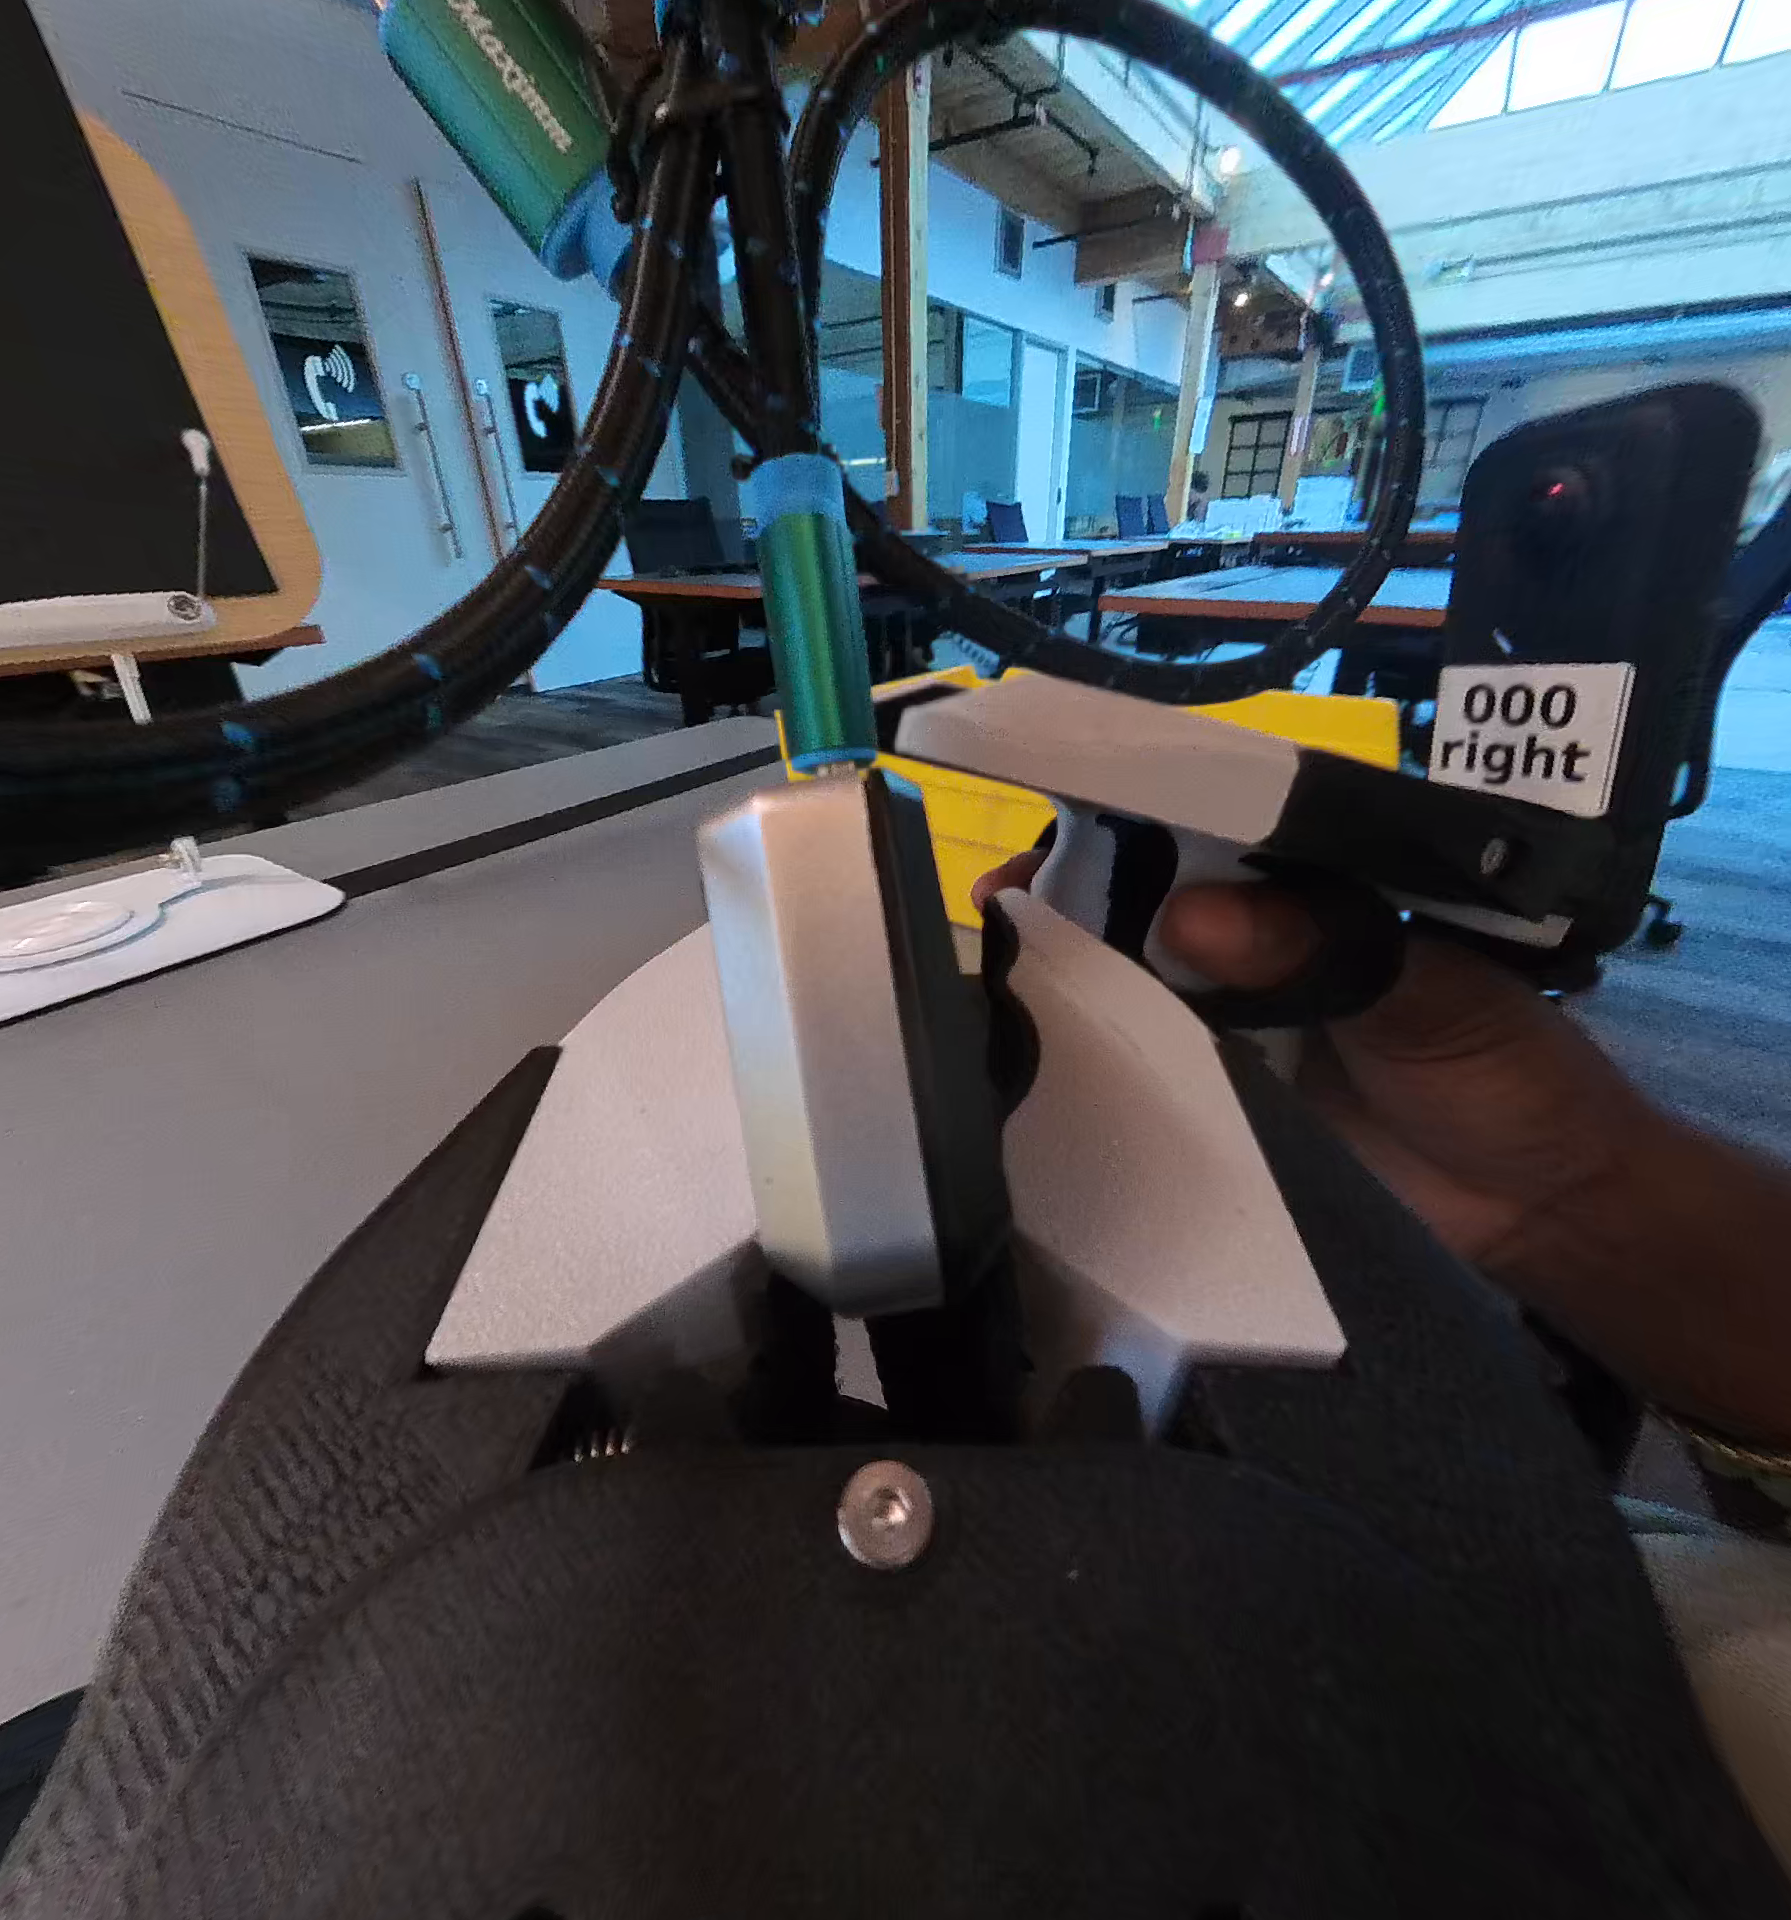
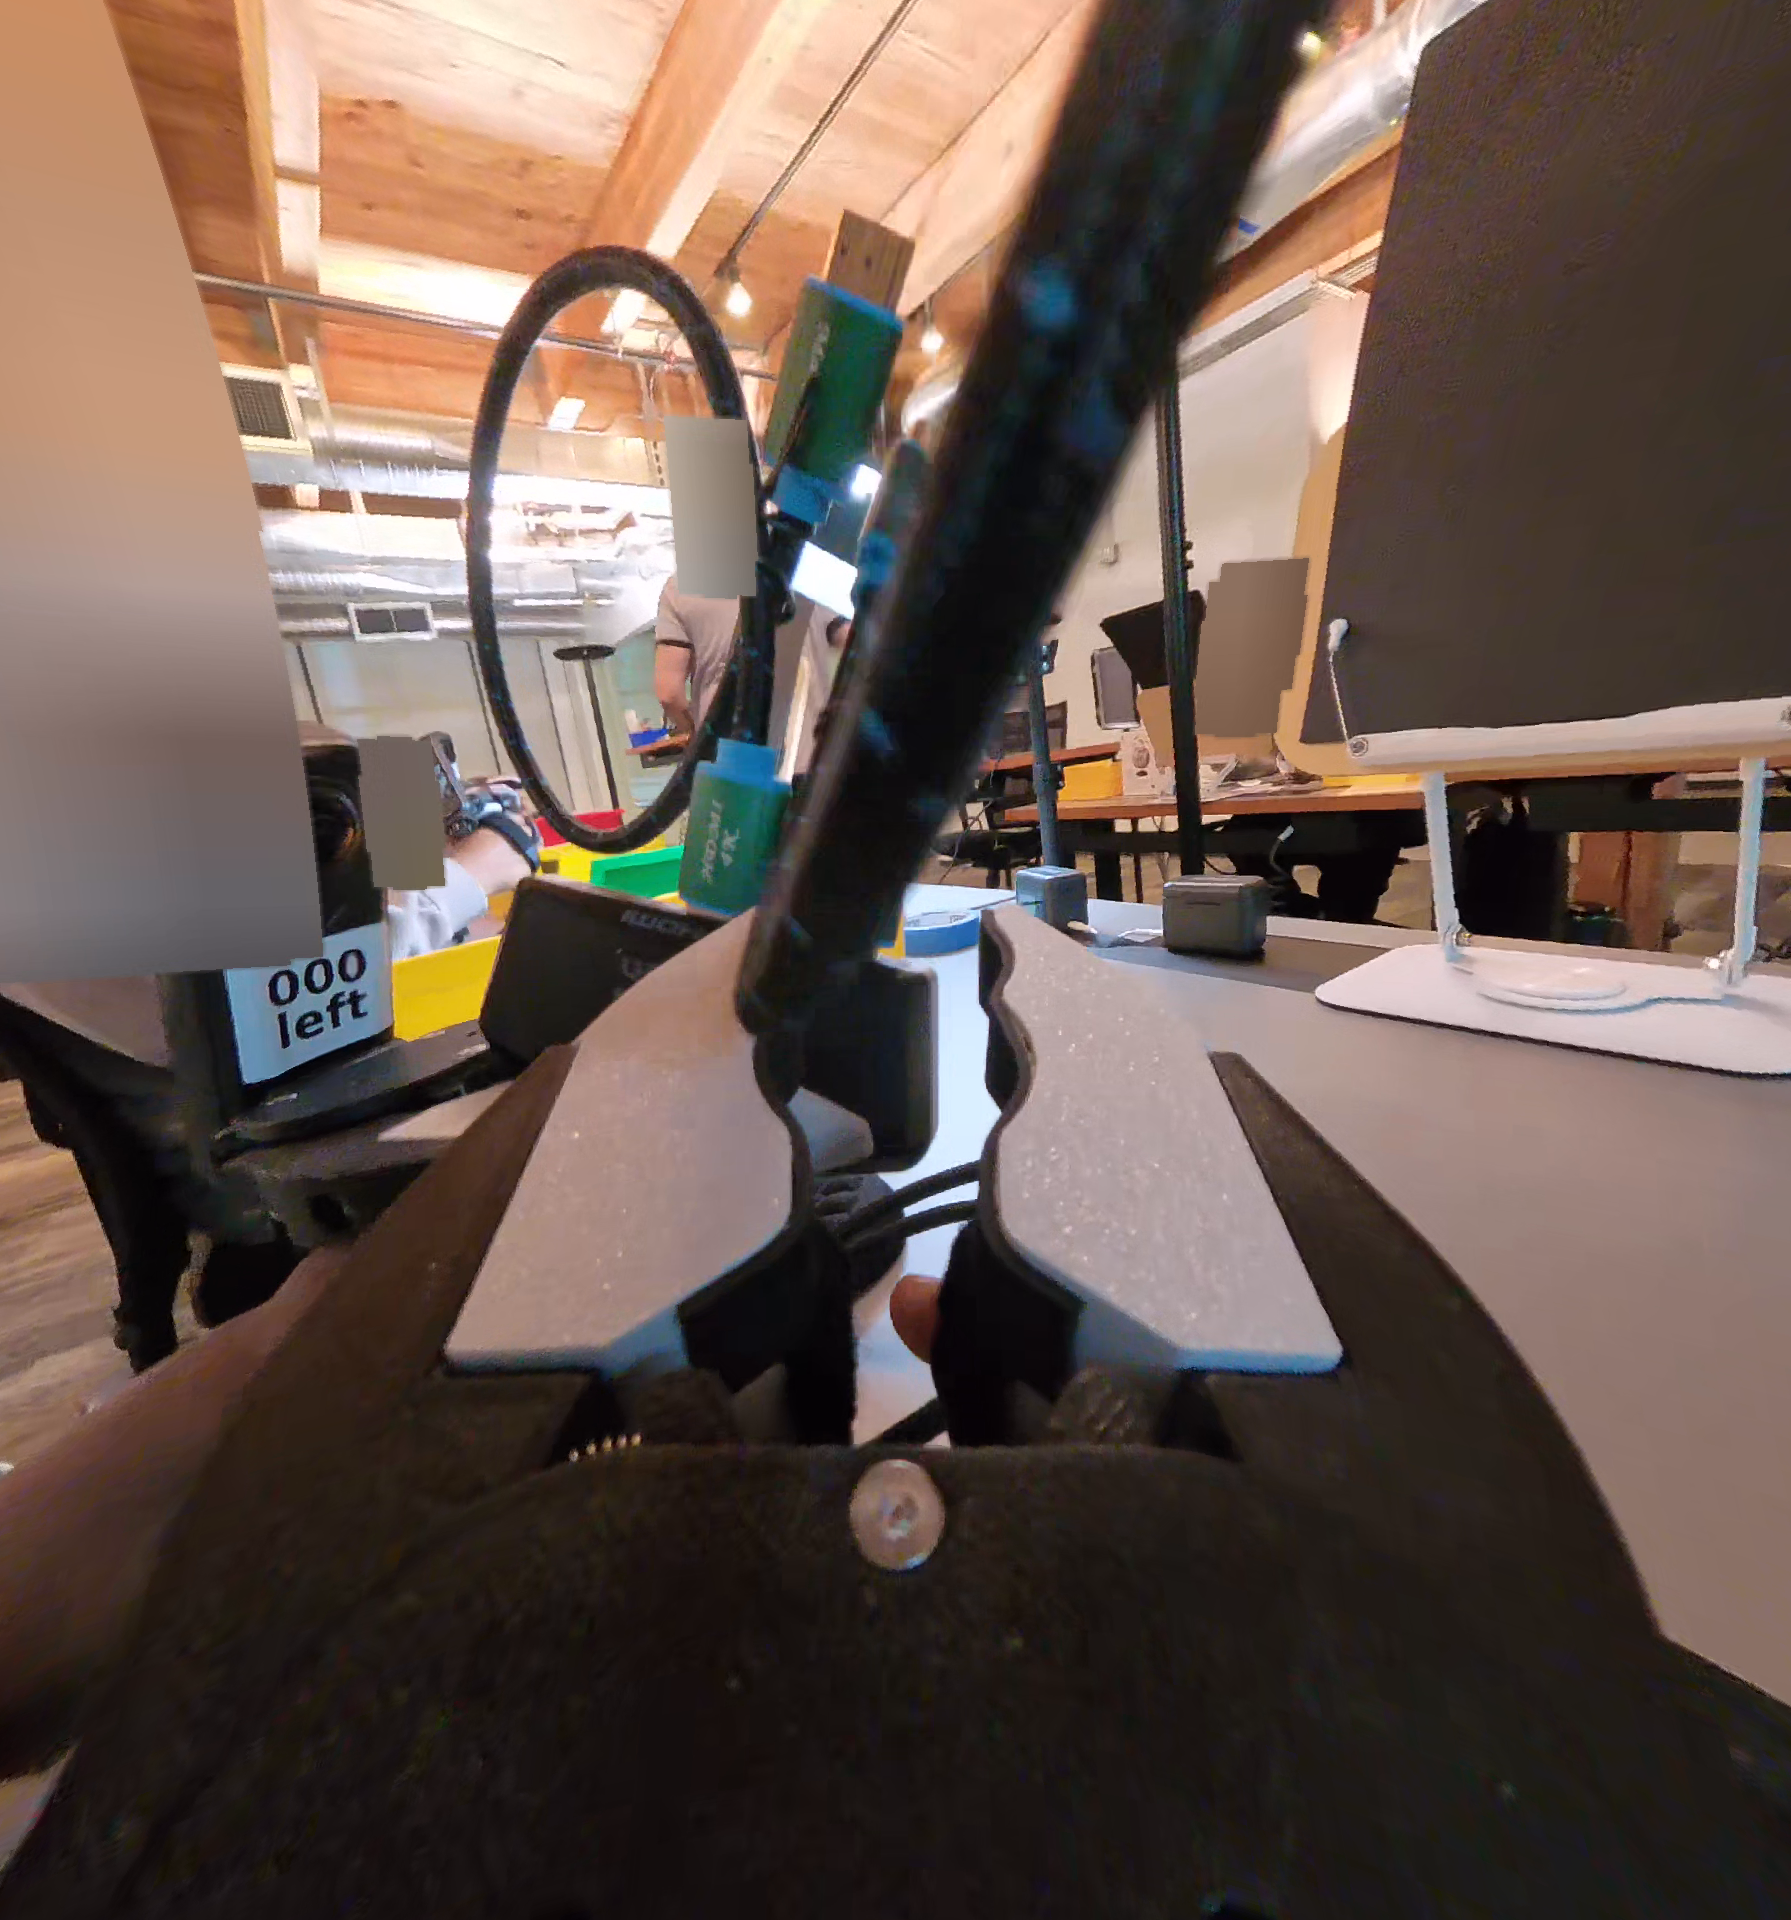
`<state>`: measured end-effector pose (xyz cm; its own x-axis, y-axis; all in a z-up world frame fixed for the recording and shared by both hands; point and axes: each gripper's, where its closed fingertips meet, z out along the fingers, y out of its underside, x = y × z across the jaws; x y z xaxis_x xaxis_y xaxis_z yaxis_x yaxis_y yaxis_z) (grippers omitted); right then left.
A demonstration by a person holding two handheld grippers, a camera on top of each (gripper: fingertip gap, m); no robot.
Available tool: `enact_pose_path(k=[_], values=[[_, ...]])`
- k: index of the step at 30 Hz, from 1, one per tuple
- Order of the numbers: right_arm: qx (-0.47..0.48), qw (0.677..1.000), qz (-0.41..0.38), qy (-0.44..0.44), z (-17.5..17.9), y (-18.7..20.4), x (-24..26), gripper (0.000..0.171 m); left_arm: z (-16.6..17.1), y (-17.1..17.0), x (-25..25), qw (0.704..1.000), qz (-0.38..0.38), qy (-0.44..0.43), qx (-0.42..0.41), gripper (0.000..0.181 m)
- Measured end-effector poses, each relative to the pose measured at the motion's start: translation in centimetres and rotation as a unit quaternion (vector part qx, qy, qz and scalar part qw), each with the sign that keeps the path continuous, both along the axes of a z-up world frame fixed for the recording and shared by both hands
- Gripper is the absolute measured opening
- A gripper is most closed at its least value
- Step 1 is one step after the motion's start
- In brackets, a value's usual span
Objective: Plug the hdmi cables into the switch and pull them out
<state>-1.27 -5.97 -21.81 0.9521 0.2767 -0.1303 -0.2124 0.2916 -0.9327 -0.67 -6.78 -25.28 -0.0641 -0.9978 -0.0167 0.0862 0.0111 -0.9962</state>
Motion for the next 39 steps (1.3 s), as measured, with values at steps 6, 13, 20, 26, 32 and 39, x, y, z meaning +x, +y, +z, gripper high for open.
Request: enact_pose_path(k=[6, 13, 20, 26, 32, 39], values=[[0.019, 1.000, -0.012, 0.007, 0.3, -0.4, 0.4, 0.023, -1.0, -0.6, 0.8, 0.997, 0.037, 0.026, 0.066, 0.035], [0.007, 1.000, -0.014, -0.012, -0.4, -0.7, 1.0, 0.021, -2.1, -0.9, 1.3, 0.995, 0.022, 0.064, 0.070, 0.034], [0.018, 0.997, -0.027, -0.064, 0.7, -1.5, 0.9, 0.020, -3.7, -1.9, 1.9, 0.992, -0.016, 0.109, 0.057, 0.030], [0.009, 1.000, 0.014, -0.008, 0.2, -1.3, 1.4, 0.020, -1.7, -1.7, 1.4, 0.997, 0.009, 0.029, 0.077, 0.041], [-0.013, 0.998, 0.031, 0.060, -0.9, -0.3, 1.3, 0.020, -0.7, -1.1, 0.7, 0.998, 0.007, -0.003, 0.063, 0.037], [-0.001, 0.984, 0.175, 0.018, 0.6, -2.4, 0.5, 0.037, 1.2, -2.1, -1.9, 0.966, -0.204, -0.013, -0.156, 0.034]])
